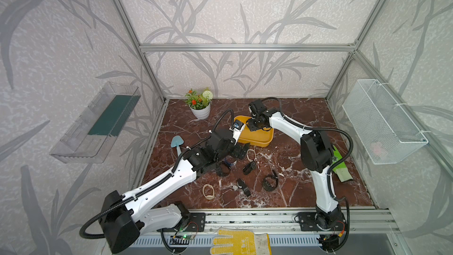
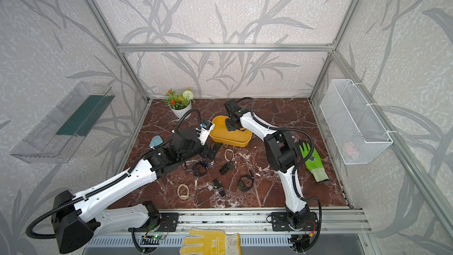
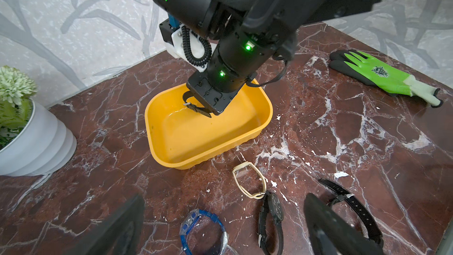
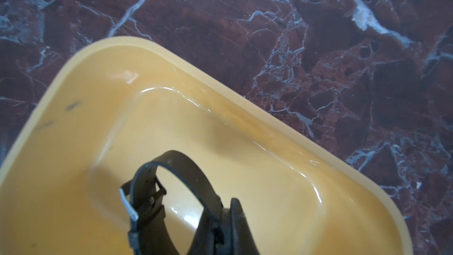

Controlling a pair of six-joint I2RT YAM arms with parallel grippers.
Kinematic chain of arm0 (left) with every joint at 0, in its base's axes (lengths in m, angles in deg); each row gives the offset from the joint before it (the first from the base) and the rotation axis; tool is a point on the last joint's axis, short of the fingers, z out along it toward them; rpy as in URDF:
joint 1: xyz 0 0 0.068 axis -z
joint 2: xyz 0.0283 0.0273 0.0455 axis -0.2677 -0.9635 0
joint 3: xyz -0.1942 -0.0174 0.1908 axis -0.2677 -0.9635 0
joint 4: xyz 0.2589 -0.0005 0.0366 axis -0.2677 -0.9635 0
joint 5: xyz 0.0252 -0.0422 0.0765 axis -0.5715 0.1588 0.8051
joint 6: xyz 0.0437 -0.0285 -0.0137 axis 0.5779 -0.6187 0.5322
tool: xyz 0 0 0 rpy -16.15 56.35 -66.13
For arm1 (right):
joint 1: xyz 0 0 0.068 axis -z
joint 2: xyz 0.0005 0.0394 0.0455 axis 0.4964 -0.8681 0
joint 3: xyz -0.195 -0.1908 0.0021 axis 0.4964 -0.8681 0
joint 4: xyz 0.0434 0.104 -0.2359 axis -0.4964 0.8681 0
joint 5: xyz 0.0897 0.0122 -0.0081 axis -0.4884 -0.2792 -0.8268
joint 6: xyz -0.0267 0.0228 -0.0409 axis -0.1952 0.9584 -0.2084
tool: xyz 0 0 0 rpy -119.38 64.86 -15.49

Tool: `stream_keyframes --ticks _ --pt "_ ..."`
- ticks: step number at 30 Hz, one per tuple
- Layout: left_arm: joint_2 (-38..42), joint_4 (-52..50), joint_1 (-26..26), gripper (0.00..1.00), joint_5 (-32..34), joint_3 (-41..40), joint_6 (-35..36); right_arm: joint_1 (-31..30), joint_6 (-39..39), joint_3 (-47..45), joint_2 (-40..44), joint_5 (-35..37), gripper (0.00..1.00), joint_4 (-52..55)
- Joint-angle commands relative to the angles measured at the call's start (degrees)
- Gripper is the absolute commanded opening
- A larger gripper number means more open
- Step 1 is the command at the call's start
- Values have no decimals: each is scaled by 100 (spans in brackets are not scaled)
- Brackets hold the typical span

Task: Put the watch into the storage box
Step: Place the watch in the storage box.

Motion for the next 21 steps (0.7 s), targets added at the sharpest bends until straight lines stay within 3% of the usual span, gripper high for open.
stream_keyframes --ticks 1,13,21 --pt "-6 -148 -21 99 -312 89 -84 30 -77 260 -206 -17 2 327" --pt "-52 -398 -6 99 -619 218 -51 36 98 470 -723 89 5 377" --pt "-243 -673 -6 99 -537 395 28 51 154 555 -766 50 20 420"
